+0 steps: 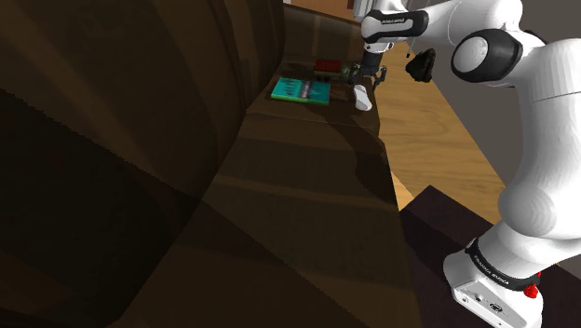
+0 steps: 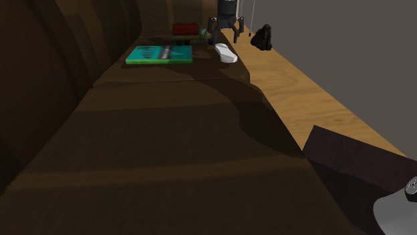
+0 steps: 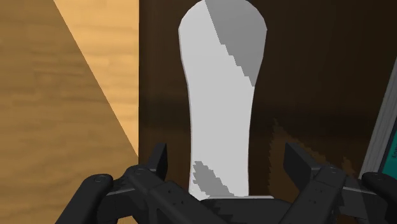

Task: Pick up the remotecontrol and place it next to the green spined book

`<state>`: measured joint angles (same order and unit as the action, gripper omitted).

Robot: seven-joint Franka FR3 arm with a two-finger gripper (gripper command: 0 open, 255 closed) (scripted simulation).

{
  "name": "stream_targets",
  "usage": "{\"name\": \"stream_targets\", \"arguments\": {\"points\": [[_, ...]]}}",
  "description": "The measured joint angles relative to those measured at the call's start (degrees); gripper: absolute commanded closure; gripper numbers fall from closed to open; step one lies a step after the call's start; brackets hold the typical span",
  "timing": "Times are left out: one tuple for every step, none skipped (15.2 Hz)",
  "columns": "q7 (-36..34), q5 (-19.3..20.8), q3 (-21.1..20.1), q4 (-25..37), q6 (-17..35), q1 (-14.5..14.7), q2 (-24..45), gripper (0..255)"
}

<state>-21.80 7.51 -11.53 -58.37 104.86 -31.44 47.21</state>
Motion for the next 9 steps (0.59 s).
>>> {"name": "stream_targets", "arguments": {"points": [[0.15,-0.09,-0.04,0.84,-1.39,-0.06,-0.52,0],[0.28,-0.12,-0.04,2.99,-3.31,0.08,-0.38,0],[0.17,-0.16,-0.09,2.96,-3.80,0.13,-0.90,0],[0.19,-0.18,-0.10,3.17,-4.09,0.15,-0.97,0],[0.21,-0.17,-0.10,3.47,-4.33,0.18,-0.89,0],[0.21,-0.18,-0.10,3.57,-4.44,0.19,-0.87,0],[0.21,-0.18,-0.10,3.60,-4.48,0.19,-0.88,0],[0.21,-0.18,-0.10,3.61,-4.50,0.19,-0.88,0],[0.21,-0.18,-0.10,3.62,-4.51,0.19,-0.88,0]]}}
